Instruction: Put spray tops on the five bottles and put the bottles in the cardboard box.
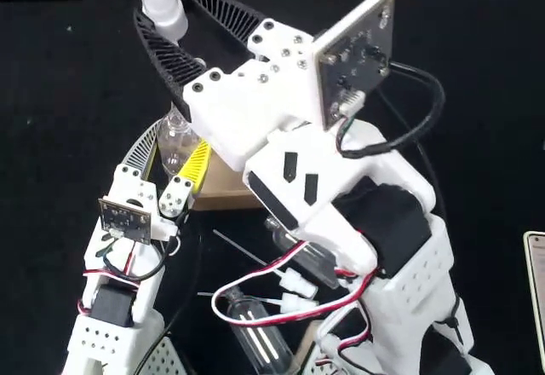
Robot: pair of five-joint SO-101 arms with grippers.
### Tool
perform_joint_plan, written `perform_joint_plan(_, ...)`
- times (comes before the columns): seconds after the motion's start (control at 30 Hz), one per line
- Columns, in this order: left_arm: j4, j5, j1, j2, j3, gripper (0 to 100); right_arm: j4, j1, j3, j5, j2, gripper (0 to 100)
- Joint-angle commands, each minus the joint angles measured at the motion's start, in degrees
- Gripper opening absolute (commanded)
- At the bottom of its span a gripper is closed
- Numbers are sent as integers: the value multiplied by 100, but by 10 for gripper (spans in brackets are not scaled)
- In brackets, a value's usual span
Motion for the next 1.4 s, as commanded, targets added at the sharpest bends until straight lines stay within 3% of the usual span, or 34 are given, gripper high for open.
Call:
perform_joint_plan(0.0,0,-9,-4,-79,136,36,70,-167,-154,-255,-224,10)
perform_joint_plan(0.57,9,-26,-13,-79,136,36,-378,325,602,-343,-207,10)
perform_joint_plan(1.0,9,-35,-13,-79,136,36,-431,308,1244,-352,-207,10)
perform_joint_plan(1.37,9,-35,-13,-79,136,36,-571,316,2000,-888,-259,10)
